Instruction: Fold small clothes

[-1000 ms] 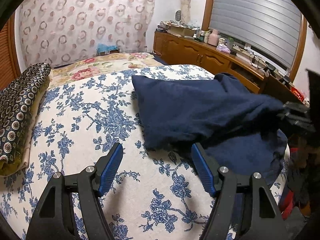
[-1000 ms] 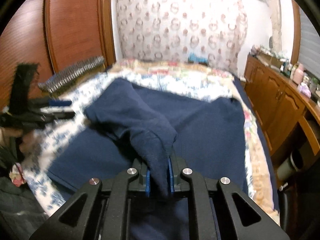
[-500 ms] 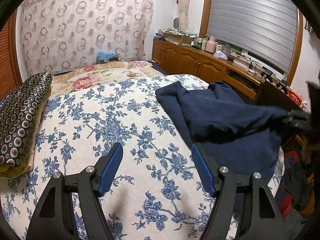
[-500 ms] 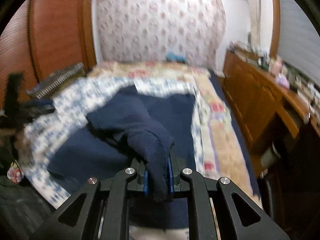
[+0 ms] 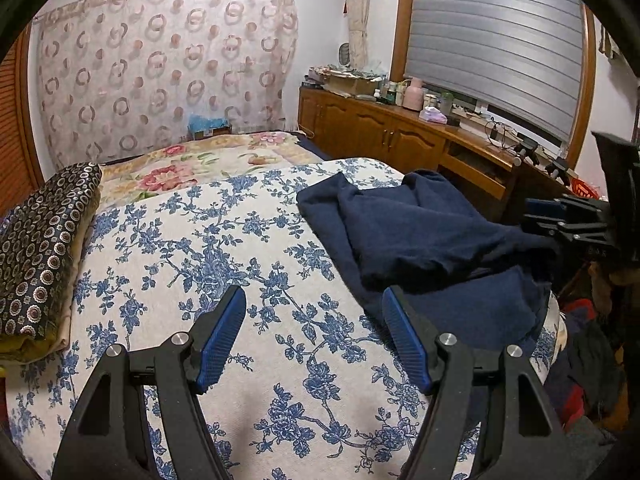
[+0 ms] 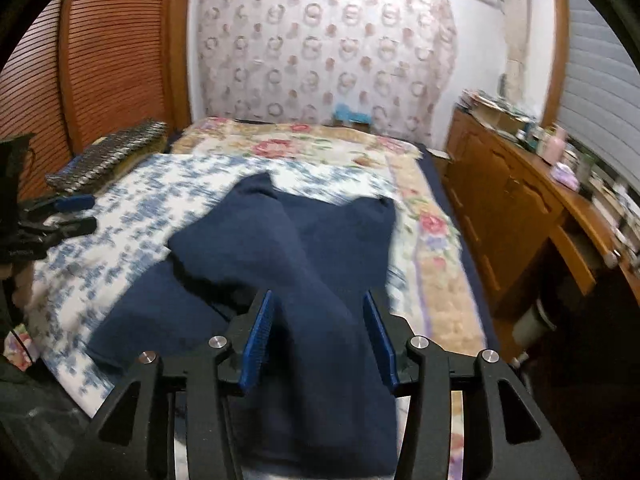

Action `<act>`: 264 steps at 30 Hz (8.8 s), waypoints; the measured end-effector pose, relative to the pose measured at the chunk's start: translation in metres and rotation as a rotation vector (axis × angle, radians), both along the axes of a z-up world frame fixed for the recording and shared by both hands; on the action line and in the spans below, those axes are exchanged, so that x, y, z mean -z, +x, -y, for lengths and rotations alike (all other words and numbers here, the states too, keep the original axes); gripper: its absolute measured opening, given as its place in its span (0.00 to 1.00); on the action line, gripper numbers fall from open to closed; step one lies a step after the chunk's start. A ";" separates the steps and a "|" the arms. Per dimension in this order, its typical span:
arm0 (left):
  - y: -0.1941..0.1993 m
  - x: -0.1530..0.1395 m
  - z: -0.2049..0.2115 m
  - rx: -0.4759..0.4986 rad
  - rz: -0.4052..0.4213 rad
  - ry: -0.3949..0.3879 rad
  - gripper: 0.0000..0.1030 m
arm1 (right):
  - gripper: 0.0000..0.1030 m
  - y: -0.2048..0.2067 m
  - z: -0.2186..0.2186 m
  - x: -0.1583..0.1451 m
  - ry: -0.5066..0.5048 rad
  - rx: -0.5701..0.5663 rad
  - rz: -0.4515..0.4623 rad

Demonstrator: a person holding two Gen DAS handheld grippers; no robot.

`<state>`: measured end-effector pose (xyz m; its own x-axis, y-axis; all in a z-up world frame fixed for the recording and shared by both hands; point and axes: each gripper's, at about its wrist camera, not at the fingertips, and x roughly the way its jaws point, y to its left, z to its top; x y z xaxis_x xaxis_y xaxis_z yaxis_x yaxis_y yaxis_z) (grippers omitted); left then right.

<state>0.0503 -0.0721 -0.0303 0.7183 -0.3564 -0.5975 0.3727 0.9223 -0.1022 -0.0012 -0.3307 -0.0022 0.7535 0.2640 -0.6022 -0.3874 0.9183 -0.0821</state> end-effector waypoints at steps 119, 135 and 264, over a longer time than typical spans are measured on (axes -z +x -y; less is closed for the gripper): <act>-0.015 0.005 0.078 0.290 -0.190 -0.043 0.09 | 0.49 -0.019 0.032 0.058 -0.119 -0.219 -0.203; -0.020 0.016 0.081 0.296 -0.211 -0.004 0.09 | 0.04 -0.033 0.033 0.041 -0.093 -0.173 -0.083; 0.098 0.001 0.056 0.149 -0.184 0.019 0.69 | 0.02 0.109 0.058 -0.029 -0.051 0.052 0.125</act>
